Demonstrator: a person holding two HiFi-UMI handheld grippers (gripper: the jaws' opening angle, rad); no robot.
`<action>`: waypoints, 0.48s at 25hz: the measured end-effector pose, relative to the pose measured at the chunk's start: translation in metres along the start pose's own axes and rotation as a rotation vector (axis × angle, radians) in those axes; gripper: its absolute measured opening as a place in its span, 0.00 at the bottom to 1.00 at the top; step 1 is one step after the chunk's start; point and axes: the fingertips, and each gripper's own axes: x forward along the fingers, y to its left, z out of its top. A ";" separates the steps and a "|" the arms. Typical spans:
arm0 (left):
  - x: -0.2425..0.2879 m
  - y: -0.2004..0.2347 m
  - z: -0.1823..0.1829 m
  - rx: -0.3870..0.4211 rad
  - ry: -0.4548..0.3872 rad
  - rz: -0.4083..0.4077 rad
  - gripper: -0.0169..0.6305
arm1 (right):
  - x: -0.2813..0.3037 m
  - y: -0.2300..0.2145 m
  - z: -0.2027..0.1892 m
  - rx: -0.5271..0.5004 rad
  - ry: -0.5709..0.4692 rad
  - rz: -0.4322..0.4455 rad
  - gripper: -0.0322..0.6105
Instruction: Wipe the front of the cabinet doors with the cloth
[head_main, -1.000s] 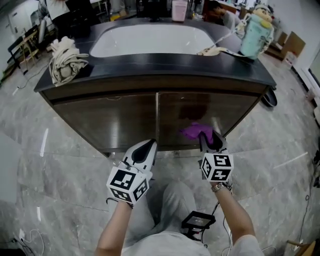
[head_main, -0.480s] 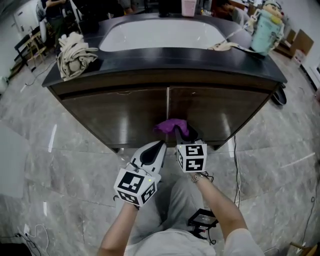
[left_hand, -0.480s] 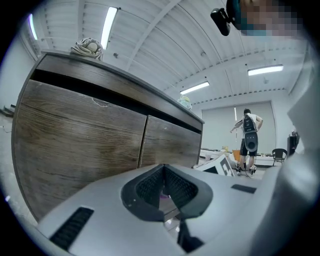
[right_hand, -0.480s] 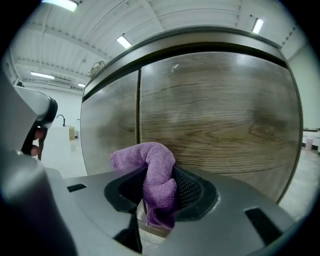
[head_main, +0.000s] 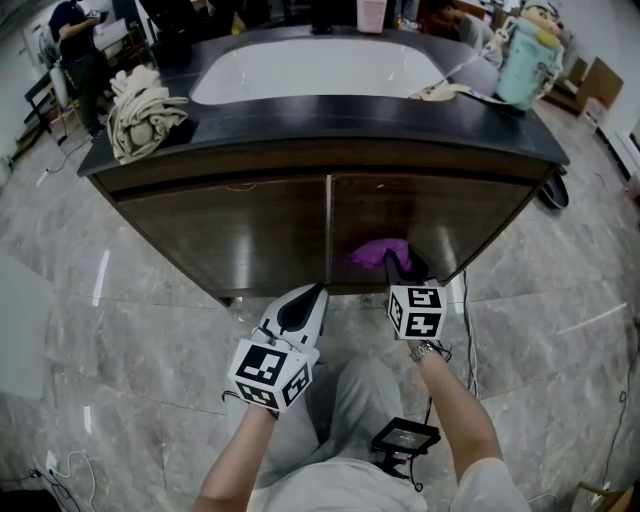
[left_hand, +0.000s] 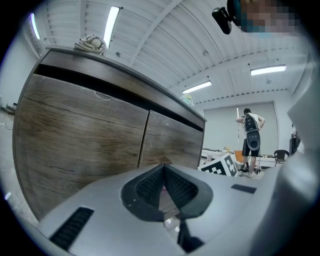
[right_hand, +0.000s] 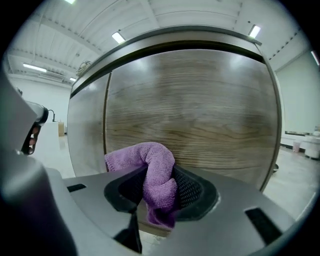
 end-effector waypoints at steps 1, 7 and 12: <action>0.001 -0.001 -0.001 -0.001 0.001 -0.002 0.04 | -0.003 -0.013 -0.003 0.006 0.006 -0.020 0.29; 0.004 -0.004 -0.007 -0.005 0.013 -0.007 0.04 | -0.021 -0.084 -0.016 0.031 0.035 -0.132 0.29; 0.003 -0.002 -0.004 -0.002 0.009 0.000 0.04 | -0.036 -0.140 -0.023 0.034 0.051 -0.232 0.29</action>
